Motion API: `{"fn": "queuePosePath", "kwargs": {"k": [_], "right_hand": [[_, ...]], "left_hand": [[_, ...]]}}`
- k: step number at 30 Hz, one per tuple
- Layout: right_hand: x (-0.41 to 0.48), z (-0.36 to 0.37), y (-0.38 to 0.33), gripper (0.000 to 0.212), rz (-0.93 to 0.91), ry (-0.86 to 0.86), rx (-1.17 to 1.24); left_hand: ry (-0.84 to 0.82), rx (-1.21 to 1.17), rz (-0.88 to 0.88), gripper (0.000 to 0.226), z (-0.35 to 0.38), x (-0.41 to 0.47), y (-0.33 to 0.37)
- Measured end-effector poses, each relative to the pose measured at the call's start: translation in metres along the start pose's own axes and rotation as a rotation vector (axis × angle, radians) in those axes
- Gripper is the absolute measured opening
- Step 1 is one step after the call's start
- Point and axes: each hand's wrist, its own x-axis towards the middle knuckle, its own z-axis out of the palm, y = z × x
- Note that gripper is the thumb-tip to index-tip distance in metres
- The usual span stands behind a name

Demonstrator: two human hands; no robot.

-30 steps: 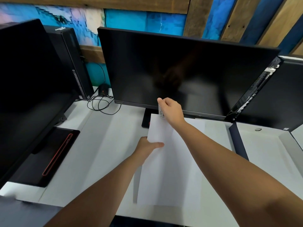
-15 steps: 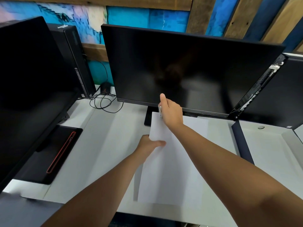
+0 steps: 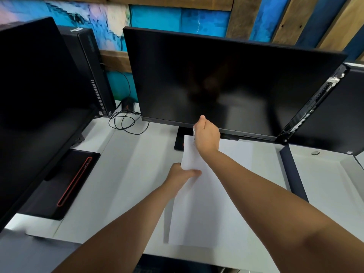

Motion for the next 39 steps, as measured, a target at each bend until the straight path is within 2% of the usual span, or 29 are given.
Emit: {"fn": "queuePosePath", "kwargs": {"k": [7, 14, 20, 31, 39], "right_hand": [[-0.005, 0.007, 0.002, 0.051, -0.005, 0.034, -0.035], [-0.010, 0.007, 0.005, 0.053, -0.011, -0.018, 0.000], [-0.005, -0.008, 0.002, 0.055, 0.033, -0.096, 0.000], [0.017, -0.041, 0.027, 0.060, 0.125, -0.041, -0.067], [0.014, -0.051, 0.043, 0.059, 0.056, -0.023, -0.115]], "left_hand": [[-0.023, -0.022, -0.005, 0.028, -0.004, -0.002, -0.009], [-0.021, 0.021, -0.026, 0.048, -0.005, -0.001, -0.011], [-0.039, 0.001, -0.017, 0.036, -0.007, 0.000, -0.010], [-0.039, -0.051, -0.011, 0.034, -0.009, 0.002, -0.010], [-0.055, -0.068, 0.010, 0.021, -0.004, 0.002, -0.010]]}}
